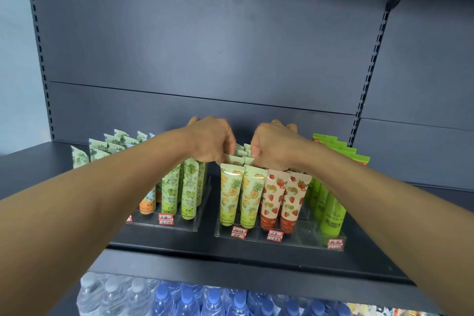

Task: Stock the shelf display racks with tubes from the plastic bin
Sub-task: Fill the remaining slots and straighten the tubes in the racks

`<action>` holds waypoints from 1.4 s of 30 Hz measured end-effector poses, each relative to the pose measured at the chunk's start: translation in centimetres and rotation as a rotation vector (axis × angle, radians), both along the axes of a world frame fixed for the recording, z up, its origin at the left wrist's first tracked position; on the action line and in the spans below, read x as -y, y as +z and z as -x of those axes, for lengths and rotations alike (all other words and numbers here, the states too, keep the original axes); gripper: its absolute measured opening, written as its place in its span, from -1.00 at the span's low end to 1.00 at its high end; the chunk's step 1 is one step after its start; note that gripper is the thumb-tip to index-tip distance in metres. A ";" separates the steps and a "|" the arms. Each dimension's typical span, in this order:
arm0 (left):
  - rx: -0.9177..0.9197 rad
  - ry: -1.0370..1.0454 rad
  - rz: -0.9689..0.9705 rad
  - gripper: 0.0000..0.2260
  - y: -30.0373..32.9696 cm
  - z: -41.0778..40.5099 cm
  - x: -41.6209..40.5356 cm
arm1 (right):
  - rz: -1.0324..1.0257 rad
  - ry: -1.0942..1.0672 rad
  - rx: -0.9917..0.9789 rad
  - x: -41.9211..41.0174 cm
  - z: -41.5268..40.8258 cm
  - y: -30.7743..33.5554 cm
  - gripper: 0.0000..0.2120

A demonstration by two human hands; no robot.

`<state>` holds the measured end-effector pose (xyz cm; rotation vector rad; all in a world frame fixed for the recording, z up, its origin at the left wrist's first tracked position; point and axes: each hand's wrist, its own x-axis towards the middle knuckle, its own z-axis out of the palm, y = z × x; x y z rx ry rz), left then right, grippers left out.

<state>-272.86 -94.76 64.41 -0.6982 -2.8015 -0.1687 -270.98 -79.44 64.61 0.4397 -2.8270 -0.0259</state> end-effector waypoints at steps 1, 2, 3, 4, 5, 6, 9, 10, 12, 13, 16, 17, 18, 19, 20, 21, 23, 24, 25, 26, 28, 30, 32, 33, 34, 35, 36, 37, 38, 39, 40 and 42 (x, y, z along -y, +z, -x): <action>0.000 -0.002 -0.001 -0.94 0.0 0.0 0.0 | 0.005 0.004 0.007 0.0 0.0 0.0 -0.86; 0.002 -0.004 -0.002 -0.93 0.0 0.0 0.0 | 0.009 0.008 0.017 -0.1 -0.1 0.1 -0.86; 0.004 -0.005 -0.003 -0.92 0.0 0.0 0.0 | 0.014 0.010 0.030 -0.2 -0.2 0.2 -0.87; 0.005 -0.007 -0.005 -0.92 0.0 -0.1 -0.1 | 0.019 0.013 0.041 -0.3 -0.3 0.3 -0.88; 0.006 -0.008 -0.010 -0.93 0.1 -0.1 0.0 | 0.023 0.016 0.045 -0.5 -0.5 0.5 -0.90; 0.010 -0.009 -0.017 -0.94 0.2 -0.1 0.0 | 0.029 0.016 0.043 -0.7 -0.7 0.9 -0.91; 0.040 -0.027 -0.078 -0.89 0.8 -0.3 0.1 | 0.034 -0.009 0.003 -1.7 -1.4 2.4 -0.90; 0.051 -0.043 -0.112 -0.89 1.0 -0.4 0.0 | 0.027 -0.025 -0.010 -2.1 -1.6 2.9 -0.88; 0.061 -0.080 -0.176 -0.90 1.5 -0.6 -0.4 | -0.021 -0.067 -0.024 -3.1 -2.1 3.8 -0.88; 0.062 -0.099 -0.202 -0.90 1.7 -0.7 -0.8 | -0.063 -0.087 -0.024 -3.5 -2.2 3.9 -0.90; 0.054 -0.147 -0.216 -0.90 1.8 -1.0 -2.6 | -0.203 -0.135 0.027 -4.2 -2.8 3.8 -0.90; 0.047 -0.159 -0.195 -0.90 1.8 -1.0 -3.2 | -0.241 -0.148 0.049 -4.3 -3.0 3.6 -0.86; 0.040 -0.168 -0.167 -0.89 1.6 -1.0 -3.9 | -0.277 -0.156 0.064 -4.3 -2.9 3.4 -0.83; 0.037 -0.175 -0.137 -0.89 1.5 -0.8 -4.5 | -0.311 -0.159 0.070 -4.4 -2.9 3.2 -0.81; 0.040 -0.183 -0.113 -0.89 1.3 -0.7 -5.0 | -0.333 -0.161 0.073 -4.5 -2.7 3.0 -0.80; 0.051 -0.189 -0.097 -0.89 1.2 -0.6 -5.4 | -0.344 -0.162 0.074 -4.5 -2.5 2.9 -0.78; 0.070 -0.192 -0.071 -0.89 1.1 -0.4 -6.0 | -0.351 -0.163 0.087 -4.6 -2.1 2.7 -0.73; 0.073 -0.189 -0.051 -0.88 1.1 -0.3 -6.2 | -0.349 -0.159 0.095 -4.6 -1.9 2.6 -0.72; 0.074 -0.184 -0.032 -0.87 1.1 -0.2 -6.4 | -0.345 -0.152 0.101 -4.6 -1.8 2.5 -0.72; 0.078 -0.178 -0.015 -0.87 1.1 -0.2 -6.5 | -0.340 -0.146 0.104 -4.6 -1.7 2.4 -0.72; 0.088 -0.170 0.012 -0.87 1.1 -0.1 -6.6 | -0.326 -0.136 0.103 -4.6 -1.5 2.3 -0.72; 0.078 -0.165 0.030 -0.88 1.0 0.0 -6.7 | -0.314 -0.125 0.092 -4.6 -1.4 2.1 -0.75; 0.046 -0.159 0.037 -0.90 0.8 0.0 -6.8 | -0.314 -0.117 0.082 -4.7 -1.3 2.0 -0.76; 0.031 -0.157 0.035 -0.92 0.7 0.0 -6.8 | -0.308 -0.117 0.080 -4.8 -1.2 1.9 -0.77; 0.018 -0.156 0.031 -0.94 0.6 -0.1 -6.8 | -0.296 -0.117 0.078 -4.9 -1.1 1.9 -0.77; 0.008 -0.154 0.028 -0.93 0.6 -0.1 -6.8 | -0.283 -0.116 0.074 -4.9 -1.0 1.8 -0.78; 0.001 -0.152 0.026 -0.91 0.5 -0.2 -6.8 | -0.272 -0.113 0.068 -5.0 -1.0 1.8 -0.78; -0.005 -0.150 0.024 -0.89 0.5 -0.2 -6.8 | -0.265 -0.110 0.065 -5.1 -1.0 1.8 -0.78; -0.012 -0.150 0.023 -0.88 0.5 -0.3 -6.8 | -0.261 -0.106 0.064 -5.2 -1.0 1.8 -0.78; -0.017 -0.149 0.025 -0.87 0.4 -0.3 -6.9 | -0.260 -0.104 0.066 -5.2 -1.0 1.8 -0.79; -0.019 -0.147 0.028 -0.87 0.4 -0.3 -6.9 | -0.260 -0.104 0.068 -5.2 -1.0 1.8 -0.80; -0.018 -0.137 0.031 -0.86 0.4 -0.4 -7.0 | -0.266 -0.111 0.072 -5.2 -1.1 1.8 -0.79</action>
